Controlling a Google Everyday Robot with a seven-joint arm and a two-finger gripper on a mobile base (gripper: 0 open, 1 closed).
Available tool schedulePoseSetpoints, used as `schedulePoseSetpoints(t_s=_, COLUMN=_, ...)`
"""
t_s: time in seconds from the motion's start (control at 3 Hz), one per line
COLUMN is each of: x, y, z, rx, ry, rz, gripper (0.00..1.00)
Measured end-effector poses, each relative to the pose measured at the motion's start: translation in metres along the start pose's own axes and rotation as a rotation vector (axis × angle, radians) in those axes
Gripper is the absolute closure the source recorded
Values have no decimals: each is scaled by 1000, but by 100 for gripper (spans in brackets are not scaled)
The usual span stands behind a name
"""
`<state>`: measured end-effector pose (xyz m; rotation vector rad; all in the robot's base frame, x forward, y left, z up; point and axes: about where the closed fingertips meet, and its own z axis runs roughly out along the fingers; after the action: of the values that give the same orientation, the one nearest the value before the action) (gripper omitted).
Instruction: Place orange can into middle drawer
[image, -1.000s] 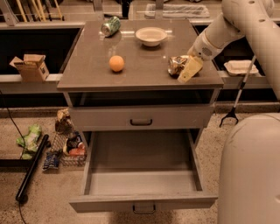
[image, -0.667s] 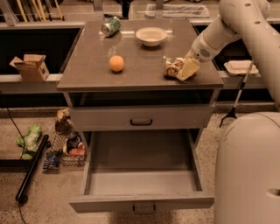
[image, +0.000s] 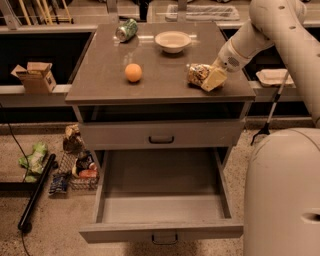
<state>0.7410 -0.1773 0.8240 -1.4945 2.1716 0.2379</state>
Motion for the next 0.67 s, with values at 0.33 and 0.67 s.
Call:
schedulePoseSetpoints(t_s=0.33, x=-6, y=15, z=-23, rx=20, ry=-34, rz=-15, gripper=100)
schedulePoseSetpoints(t_s=0.67, x=-4, y=56, z=-62, rx=35, ry=-108, rz=12, gripper=100)
